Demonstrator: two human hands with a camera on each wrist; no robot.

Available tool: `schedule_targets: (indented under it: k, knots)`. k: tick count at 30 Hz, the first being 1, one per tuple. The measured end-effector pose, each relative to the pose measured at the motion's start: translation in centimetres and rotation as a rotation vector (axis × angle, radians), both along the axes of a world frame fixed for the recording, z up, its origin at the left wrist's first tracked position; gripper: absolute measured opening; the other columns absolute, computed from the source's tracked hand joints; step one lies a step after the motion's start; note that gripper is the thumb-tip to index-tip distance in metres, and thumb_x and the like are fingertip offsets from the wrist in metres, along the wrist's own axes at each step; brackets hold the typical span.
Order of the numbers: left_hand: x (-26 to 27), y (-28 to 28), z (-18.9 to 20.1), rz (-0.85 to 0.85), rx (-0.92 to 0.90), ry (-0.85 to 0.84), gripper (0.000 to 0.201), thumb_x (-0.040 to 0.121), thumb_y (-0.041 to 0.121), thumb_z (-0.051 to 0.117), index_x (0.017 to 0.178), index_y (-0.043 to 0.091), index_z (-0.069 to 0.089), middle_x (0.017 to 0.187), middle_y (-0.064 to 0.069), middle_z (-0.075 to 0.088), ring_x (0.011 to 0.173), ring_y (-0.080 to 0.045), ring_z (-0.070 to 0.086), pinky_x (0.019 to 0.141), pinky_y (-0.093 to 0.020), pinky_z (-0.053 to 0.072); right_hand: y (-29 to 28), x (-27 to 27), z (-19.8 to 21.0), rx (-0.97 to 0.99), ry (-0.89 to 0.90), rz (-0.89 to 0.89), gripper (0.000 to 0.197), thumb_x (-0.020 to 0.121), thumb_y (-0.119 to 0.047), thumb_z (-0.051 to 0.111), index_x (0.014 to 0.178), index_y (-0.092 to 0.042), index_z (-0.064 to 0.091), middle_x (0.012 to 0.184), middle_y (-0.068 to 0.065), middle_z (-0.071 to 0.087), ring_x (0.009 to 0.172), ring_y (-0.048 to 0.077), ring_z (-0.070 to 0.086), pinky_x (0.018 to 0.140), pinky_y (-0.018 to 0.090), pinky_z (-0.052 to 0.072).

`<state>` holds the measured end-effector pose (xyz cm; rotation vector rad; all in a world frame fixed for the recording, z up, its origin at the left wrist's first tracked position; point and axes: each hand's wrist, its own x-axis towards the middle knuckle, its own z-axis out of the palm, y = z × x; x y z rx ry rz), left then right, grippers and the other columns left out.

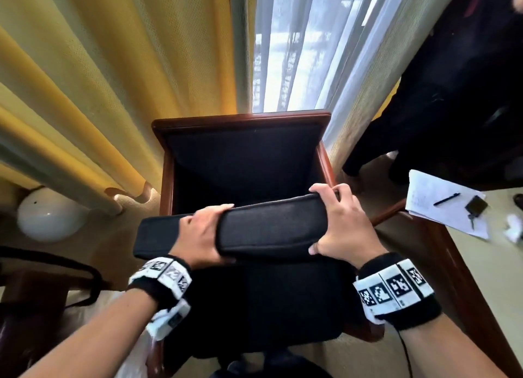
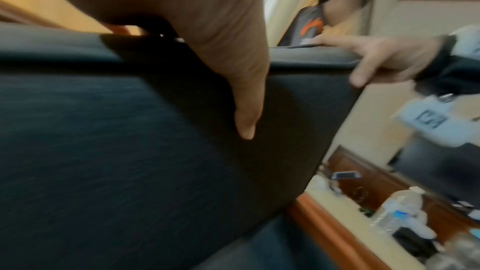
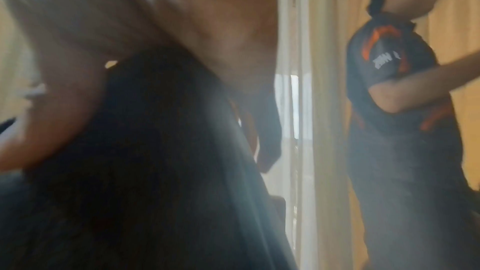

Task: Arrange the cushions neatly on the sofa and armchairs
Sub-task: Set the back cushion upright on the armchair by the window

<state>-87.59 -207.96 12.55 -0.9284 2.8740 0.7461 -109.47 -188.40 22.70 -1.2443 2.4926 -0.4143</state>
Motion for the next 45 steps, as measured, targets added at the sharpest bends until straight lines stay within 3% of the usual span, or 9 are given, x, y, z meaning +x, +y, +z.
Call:
schedule_targets:
  k: [5,11,17,21,24,28,33,40,45]
  knots:
    - [7.0,-4.2,-3.3,0.097,-0.093,-0.202,0.112,0.042,0.063,0.066,0.144,0.028,0.037,0.142,0.004,0.048,0.133,-0.017,0.043,0.09,-0.045,0.039,-0.2,1.2,0.2,0.178,0.109,0.039,0.109,0.054,-0.021,0.085,0.139,-0.035,0.02,0.127,0.006,0.018,0.115,0.03,0.039,0.09,0.042,0.05]
    - [5.1,-5.2,-4.2,0.06,-0.163,-0.281,0.112,0.033,0.045,0.081,0.135,0.019,0.043,0.131,0.0,0.052,0.126,-0.02,0.048,0.088,-0.043,0.036,-0.3,0.9,-0.5,0.102,0.18,0.025,0.086,0.05,-0.02,0.083,0.123,-0.029,0.039,0.114,0.006,0.034,0.099,0.027,0.047,0.077,0.04,0.054]
    - [5.0,-4.7,-4.1,0.056,-0.231,-0.289,0.085,0.025,0.048,0.076,0.102,0.02,0.054,0.083,0.006,0.064,0.078,-0.021,0.067,0.066,-0.036,0.021,-0.7,0.0,-0.1,0.048,0.161,-0.018,0.075,0.039,-0.027,0.091,0.102,-0.023,0.052,0.096,-0.004,0.041,0.076,0.019,0.045,0.062,0.028,0.037]
    - [4.0,-4.7,-1.3,-0.015,-0.317,-0.299,0.08,0.023,0.053,0.073,0.091,0.019,0.05,0.067,0.003,0.062,0.064,-0.024,0.065,0.066,-0.038,0.029,-0.9,-2.0,0.8,0.006,0.123,-0.045,0.074,0.033,-0.03,0.096,0.094,-0.02,0.054,0.089,-0.009,0.046,0.069,0.02,0.044,0.062,0.028,0.035]
    - [2.5,-5.9,2.8,-0.129,-0.393,-0.33,0.081,0.029,0.069,0.064,0.091,0.018,0.051,0.068,0.003,0.063,0.064,-0.023,0.064,0.079,-0.043,0.038,-1.5,-4.6,1.8,-0.055,0.083,-0.105,0.068,0.033,-0.021,0.095,0.083,-0.022,0.049,0.081,-0.009,0.049,0.07,0.021,0.048,0.062,0.028,0.035]
    - [0.2,-8.0,8.4,-0.165,-0.502,-0.319,0.074,0.034,0.066,0.062,0.091,0.02,0.052,0.069,0.004,0.062,0.062,-0.024,0.062,0.068,-0.036,0.026,-2.6,-7.7,2.5,-0.152,0.004,-0.196,0.06,0.039,-0.005,0.09,0.08,-0.023,0.05,0.075,-0.003,0.058,0.076,0.025,0.058,0.064,0.026,0.037]
    - [-2.8,-10.2,11.8,-0.137,-0.584,-0.291,0.085,0.035,0.077,0.058,0.097,0.019,0.051,0.076,0.002,0.063,0.071,-0.023,0.063,0.07,-0.036,0.024,-5.3,-11.4,2.8,-0.319,-0.05,-0.216,0.066,0.035,-0.001,0.095,0.089,-0.015,0.06,0.082,0.002,0.062,0.08,0.023,0.058,0.069,0.026,0.042]
    - [-8.2,-12.3,7.9,-0.033,-0.569,-0.285,0.069,0.05,0.049,0.077,0.105,0.02,0.047,0.091,0.001,0.065,0.086,-0.024,0.06,0.078,-0.038,0.034,-8.3,-16.1,-3.6,-0.469,-0.099,-0.247,0.054,0.049,-0.004,0.074,0.102,-0.006,0.061,0.095,0.011,0.062,0.086,0.026,0.059,0.076,0.025,0.042]
    - [-11.3,-11.2,2.6,0.002,-0.537,-0.318,0.059,0.054,0.031,0.073,0.107,0.019,0.05,0.094,0.001,0.062,0.09,-0.024,0.057,0.08,-0.04,0.036,-7.4,-17.8,-11.5,-0.267,-0.038,-0.277,0.059,0.054,0.013,0.07,0.11,-0.004,0.06,0.113,0.019,0.058,0.099,0.038,0.058,0.084,0.034,0.046]
